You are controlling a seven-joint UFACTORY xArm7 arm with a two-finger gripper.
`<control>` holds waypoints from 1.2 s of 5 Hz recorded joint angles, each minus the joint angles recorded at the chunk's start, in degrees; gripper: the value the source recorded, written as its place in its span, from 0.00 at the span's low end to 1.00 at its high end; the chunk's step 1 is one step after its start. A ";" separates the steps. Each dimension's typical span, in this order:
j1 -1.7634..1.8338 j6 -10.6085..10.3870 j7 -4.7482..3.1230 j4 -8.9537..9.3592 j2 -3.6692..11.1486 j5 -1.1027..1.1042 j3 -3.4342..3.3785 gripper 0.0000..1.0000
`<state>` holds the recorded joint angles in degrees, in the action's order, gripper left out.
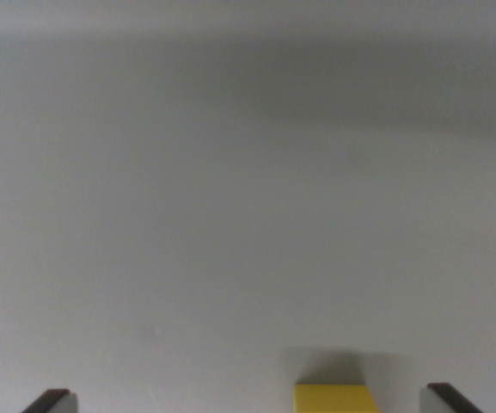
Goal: Pick yellow cube
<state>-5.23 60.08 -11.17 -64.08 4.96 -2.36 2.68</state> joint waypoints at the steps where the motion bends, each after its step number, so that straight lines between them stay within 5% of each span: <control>1: 0.00 0.00 0.00 0.00 0.00 0.00 0.00 0.00; 2: -0.22 -2.70 -0.87 2.25 0.70 -0.24 0.38 0.00; 5: -0.43 -5.23 -1.69 4.37 1.35 -0.47 0.73 0.00; 6: -0.65 -7.87 -2.54 6.57 2.04 -0.71 1.09 0.00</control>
<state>-5.88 52.21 -13.71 -57.52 6.99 -3.07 3.78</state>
